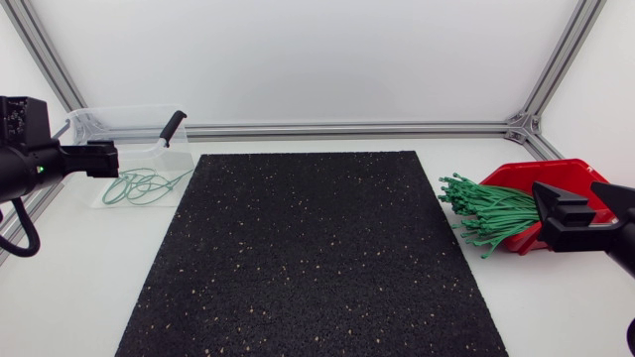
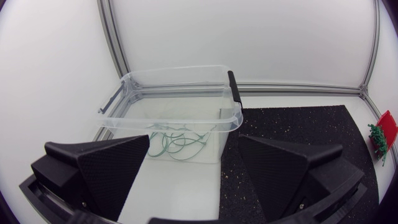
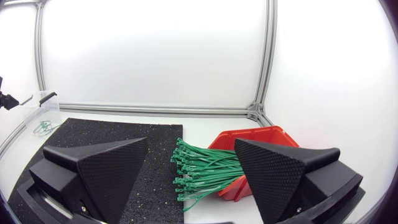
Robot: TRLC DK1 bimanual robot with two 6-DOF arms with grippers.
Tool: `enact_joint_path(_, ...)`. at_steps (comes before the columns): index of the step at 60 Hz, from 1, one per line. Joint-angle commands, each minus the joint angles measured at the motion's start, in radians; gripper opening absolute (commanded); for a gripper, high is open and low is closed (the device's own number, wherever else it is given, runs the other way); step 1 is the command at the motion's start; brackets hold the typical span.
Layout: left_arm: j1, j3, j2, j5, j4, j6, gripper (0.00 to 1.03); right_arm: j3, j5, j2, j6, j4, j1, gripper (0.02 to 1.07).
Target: Take a green cable tie from the red box, thread the tail through the head to close it, then place it in the transparent bin on the left.
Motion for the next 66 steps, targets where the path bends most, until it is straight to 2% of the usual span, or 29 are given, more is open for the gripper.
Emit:
enact_joint_path(1,-0.010,-0.089,-0.073,0.008,0.055,-0.005,0.99,-0.059,-0.010,-0.032,-0.017,0.036,-0.011,1.03)
enact_joint_path(19,-0.037,-0.323,-0.277,0.014,0.204,-0.025,0.99,-0.210,-0.043,-0.134,-0.006,0.162,-0.025,1.03)
enact_joint_path(30,-0.076,-0.484,-0.410,0.014,0.342,-0.025,0.99,-0.303,-0.063,-0.195,0.000,0.239,-0.033,1.03)
enact_joint_path(35,-0.076,-0.530,-0.455,0.014,0.371,-0.028,0.99,-0.344,-0.072,-0.223,0.003,0.273,-0.037,1.03)
enact_joint_path(43,-0.076,-0.632,-0.525,0.014,0.476,-0.027,0.99,-0.410,-0.087,-0.268,0.008,0.328,-0.043,1.03)
enact_joint_path(50,-0.079,-0.649,-0.585,0.022,0.437,-0.033,0.99,-0.470,-0.100,-0.308,0.012,0.378,-0.049,1.03)
enact_joint_path(66,-0.084,-0.686,-0.717,0.038,0.350,-0.047,0.99,-0.471,-0.100,-0.309,0.012,0.379,-0.049,1.03)
